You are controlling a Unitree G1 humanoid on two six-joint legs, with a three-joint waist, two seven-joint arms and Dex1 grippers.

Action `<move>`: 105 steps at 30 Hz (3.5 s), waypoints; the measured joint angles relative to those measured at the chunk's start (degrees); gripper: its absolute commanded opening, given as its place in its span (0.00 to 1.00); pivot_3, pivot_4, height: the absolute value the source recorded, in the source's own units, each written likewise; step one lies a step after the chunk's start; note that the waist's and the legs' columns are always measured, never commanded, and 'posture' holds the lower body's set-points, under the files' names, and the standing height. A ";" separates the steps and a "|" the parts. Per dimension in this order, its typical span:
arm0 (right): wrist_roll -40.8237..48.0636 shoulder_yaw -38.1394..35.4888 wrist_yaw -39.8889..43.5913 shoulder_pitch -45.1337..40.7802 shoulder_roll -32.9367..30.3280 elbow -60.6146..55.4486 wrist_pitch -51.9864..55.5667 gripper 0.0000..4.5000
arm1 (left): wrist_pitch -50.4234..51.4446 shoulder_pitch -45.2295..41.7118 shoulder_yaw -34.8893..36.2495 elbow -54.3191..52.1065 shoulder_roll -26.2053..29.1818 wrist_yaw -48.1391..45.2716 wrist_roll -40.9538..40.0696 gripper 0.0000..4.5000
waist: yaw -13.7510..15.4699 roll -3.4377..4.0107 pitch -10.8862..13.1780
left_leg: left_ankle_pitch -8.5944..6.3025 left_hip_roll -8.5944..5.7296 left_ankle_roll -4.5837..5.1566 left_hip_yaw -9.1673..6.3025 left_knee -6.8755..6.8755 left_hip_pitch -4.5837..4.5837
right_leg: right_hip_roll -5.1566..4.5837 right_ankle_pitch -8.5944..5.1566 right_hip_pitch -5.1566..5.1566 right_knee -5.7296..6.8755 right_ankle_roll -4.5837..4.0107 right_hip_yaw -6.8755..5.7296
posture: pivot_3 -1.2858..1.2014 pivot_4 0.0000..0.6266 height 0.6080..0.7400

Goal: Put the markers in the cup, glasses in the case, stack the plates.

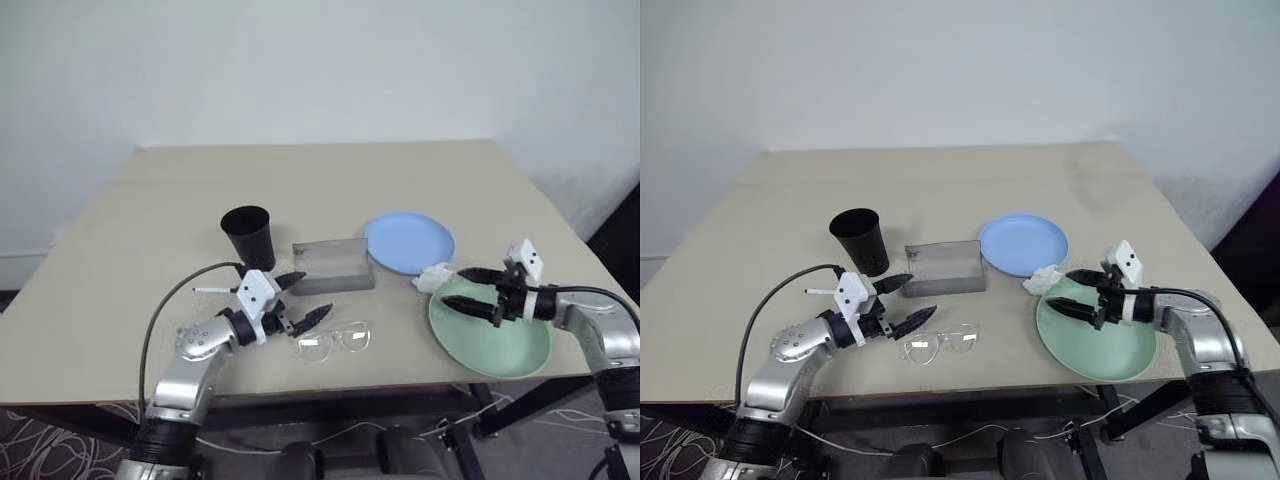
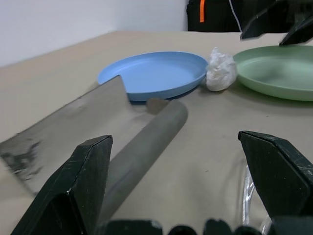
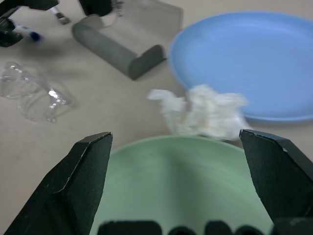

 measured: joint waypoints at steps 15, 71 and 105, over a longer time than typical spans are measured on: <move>-3.65 3.83 5.38 -13.96 -1.17 12.37 -3.19 1.00 | -0.53 5.67 -1.72 -4.93 -0.43 5.08 2.90 0.97 | -0.02 -0.03 0.01 | -0.01 0.10 0.00 0.13 0.14 -0.01 | 0.01 0.00 -0.07 0.02 -0.01 0.01 | 0.52 0.00 0.97; -10.14 2.08 3.05 -13.16 -2.99 37.71 0.29 0.72 | 4.54 -6.20 -4.06 -1.25 5.46 -10.38 -0.10 0.98 | -0.06 0.00 0.01 | 0.00 0.05 0.03 0.62 0.29 0.12 | 0.03 0.00 0.03 0.05 0.00 0.54 | 0.52 0.00 0.97; -1.56 -3.14 2.09 -21.51 3.72 27.52 8.75 0.00 | 4.27 -6.65 -5.05 -0.99 5.68 -11.04 0.27 0.98 | -0.61 -0.03 0.00 | -0.02 0.11 0.17 1.42 0.32 0.21 | 0.16 0.02 -0.16 0.09 0.02 1.33 | 0.52 0.00 0.97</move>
